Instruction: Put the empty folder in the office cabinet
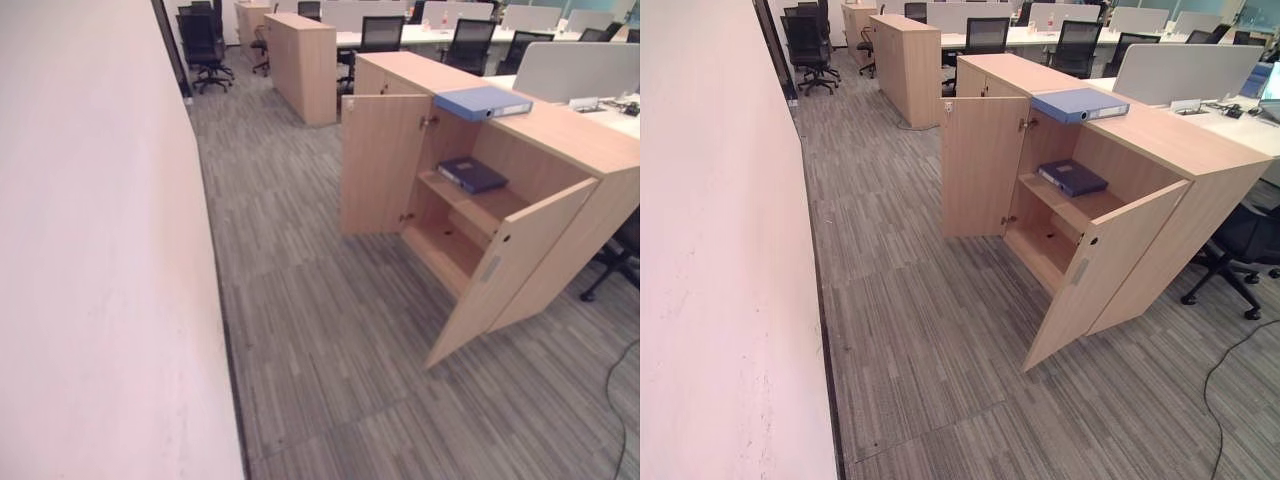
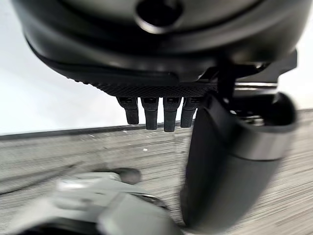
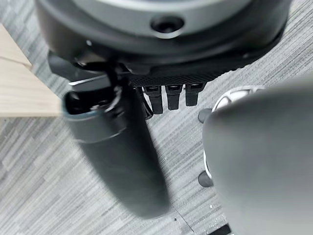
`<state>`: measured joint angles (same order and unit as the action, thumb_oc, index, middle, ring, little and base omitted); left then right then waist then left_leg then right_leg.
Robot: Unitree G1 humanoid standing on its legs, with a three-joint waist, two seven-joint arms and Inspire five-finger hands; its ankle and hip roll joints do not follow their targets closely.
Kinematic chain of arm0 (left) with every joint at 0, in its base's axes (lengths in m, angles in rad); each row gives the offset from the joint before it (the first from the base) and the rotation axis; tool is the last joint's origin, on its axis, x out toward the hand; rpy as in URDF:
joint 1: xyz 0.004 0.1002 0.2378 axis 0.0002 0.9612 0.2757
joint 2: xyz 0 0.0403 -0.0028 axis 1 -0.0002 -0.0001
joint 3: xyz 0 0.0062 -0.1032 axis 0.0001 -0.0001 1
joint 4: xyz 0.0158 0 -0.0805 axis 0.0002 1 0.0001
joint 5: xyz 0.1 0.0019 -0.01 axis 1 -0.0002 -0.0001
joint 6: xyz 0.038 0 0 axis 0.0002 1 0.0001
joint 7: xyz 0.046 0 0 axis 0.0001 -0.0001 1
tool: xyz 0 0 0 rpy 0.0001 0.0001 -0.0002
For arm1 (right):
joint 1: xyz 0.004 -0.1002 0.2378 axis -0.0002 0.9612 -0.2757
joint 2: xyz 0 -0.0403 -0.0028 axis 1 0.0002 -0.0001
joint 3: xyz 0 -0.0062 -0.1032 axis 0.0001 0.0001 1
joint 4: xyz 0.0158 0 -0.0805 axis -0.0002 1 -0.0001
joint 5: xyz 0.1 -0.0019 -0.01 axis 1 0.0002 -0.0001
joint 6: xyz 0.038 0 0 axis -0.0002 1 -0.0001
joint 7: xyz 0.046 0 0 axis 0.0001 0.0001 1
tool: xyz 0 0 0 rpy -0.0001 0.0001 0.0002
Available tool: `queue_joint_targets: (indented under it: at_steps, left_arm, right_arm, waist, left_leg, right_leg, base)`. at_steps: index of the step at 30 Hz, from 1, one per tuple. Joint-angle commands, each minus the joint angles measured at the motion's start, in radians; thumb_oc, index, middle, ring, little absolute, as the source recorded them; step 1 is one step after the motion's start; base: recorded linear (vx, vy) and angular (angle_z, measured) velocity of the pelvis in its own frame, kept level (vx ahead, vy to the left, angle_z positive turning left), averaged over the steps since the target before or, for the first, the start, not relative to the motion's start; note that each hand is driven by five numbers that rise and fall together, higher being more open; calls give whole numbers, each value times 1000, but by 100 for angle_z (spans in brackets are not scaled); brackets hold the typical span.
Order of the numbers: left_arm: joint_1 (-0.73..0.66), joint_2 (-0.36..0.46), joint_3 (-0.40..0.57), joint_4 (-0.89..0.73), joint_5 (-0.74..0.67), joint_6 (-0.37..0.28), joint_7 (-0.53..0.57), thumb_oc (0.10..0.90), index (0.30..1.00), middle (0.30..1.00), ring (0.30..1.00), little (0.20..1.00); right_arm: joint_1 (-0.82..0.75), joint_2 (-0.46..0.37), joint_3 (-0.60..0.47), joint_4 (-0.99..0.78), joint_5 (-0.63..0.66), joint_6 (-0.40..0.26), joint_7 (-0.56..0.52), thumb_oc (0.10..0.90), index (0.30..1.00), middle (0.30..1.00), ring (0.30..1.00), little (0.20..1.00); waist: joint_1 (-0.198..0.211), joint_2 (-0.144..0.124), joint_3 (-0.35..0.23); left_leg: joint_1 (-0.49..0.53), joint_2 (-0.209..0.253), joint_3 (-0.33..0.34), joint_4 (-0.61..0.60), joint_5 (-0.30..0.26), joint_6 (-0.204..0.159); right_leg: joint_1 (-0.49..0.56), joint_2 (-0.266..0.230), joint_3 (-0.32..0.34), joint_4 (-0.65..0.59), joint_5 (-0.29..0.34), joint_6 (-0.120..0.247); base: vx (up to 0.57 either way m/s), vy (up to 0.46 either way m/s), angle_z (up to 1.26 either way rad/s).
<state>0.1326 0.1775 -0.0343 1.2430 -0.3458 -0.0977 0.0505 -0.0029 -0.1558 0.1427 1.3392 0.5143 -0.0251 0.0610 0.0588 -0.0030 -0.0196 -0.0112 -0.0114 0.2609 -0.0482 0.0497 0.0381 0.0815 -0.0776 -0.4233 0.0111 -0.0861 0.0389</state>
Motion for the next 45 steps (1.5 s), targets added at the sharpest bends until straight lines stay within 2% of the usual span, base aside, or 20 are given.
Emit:
queue_joint_targets:
  at_steps: [1, 11, 18, 19, 25, 26, 30, 40, 45]
  left_arm:
    - [-34, -8, 11, 25, -29, -23, -20, 800, 900, 900, 900, 900]
    - [-34, -5, 22, 79, -62, 9, -85, 800, 900, 900, 900, 900]
    - [-39, -6, 20, 97, -49, 8, -80, 800, 900, 900, 900, 900]
    - [-45, -1, 15, 122, -2, 5, -56, 800, 900, 900, 900, 900]
    - [-49, -3, -1, 104, 5, 1, -45, 800, 900, 900, 900, 900]
    - [-56, 2, -33, 94, 71, -8, -24, 800, 900, 900, 900, 900]
    - [-59, 2, -80, 78, 136, -11, -9, 800, 900, 900, 900, 900]
    - [-63, -6, -77, 112, 95, 7, -44, 800, 900, 900, 900, 900]
    - [-69, -1, -77, 112, 83, 13, -48, 800, 900, 900, 900, 900]
  right_arm:
    - [-50, 13, -11, 55, 20, -11, 13, 800, 900, 900, 900, 900]
    - [-47, 2, -1, 47, -2, 2, 34, 800, 900, 900, 900, 900]
    - [-46, -2, 6, 48, -16, 9, 39, 800, 900, 900, 900, 900]
    - [-43, 0, 8, 51, -19, 7, 34, 800, 900, 900, 900, 900]
    - [-45, -2, 11, 55, -26, 7, 30, 800, 900, 900, 900, 900]
    - [-49, -4, 16, 59, -37, 6, 27, 800, 900, 900, 900, 900]
    - [-55, -7, 20, 63, -44, 3, 18, 800, 900, 900, 900, 900]
    - [-53, -12, 23, 69, -49, 9, 22, 800, 900, 900, 900, 900]
    - [-55, -15, 35, 74, -66, 14, 26, 800, 900, 900, 900, 900]
  waist:
    - [17, -26, 7]
    - [8, -20, 8]
    - [6, -20, 10]
    - [5, -23, 9]
    - [5, -23, 11]
    - [5, -23, 13]
    - [5, -22, 15]
    - [-3, -18, 22]
    - [0, -25, 35]
  left_leg:
    - [48, 17, -3, -39, -58, -86]
    - [58, 23, 0, -39, -59, -88]
    - [66, 27, 1, -39, -60, -89]
    - [73, 31, 0, -39, -61, -92]
    - [79, 35, -2, -39, -60, -94]
    - [80, 38, -2, -39, -58, -95]
    - [80, 40, -1, -39, -56, -96]
    - [85, 50, -6, -39, -52, -104]
    - [93, 72, -12, -39, -51, -115]
  right_leg:
    - [-22, -62, -47, -98, 142, 96]
    - [-13, -56, -41, -98, 138, 92]
    - [-5, -50, -37, -98, 135, 87]
    - [2, -48, -36, -98, 131, 85]
    - [8, -41, -35, -98, 125, 81]
    - [10, -40, -38, -98, 124, 80]
    - [11, -38, -39, -98, 121, 79]
    - [17, -28, -31, -98, 112, 70]
    - [23, -10, -31, -98, 100, 57]
  base:
    - [0, 0, 0]
    - [0, 0, 0]
    - [5, -6, 0]
    - [47, -49, 1]
    - [13, -16, 0]
    - [0, 0, 0]
    - [0, 0, 0]
    - [13, -24, 0]
    - [36, -88, 0]
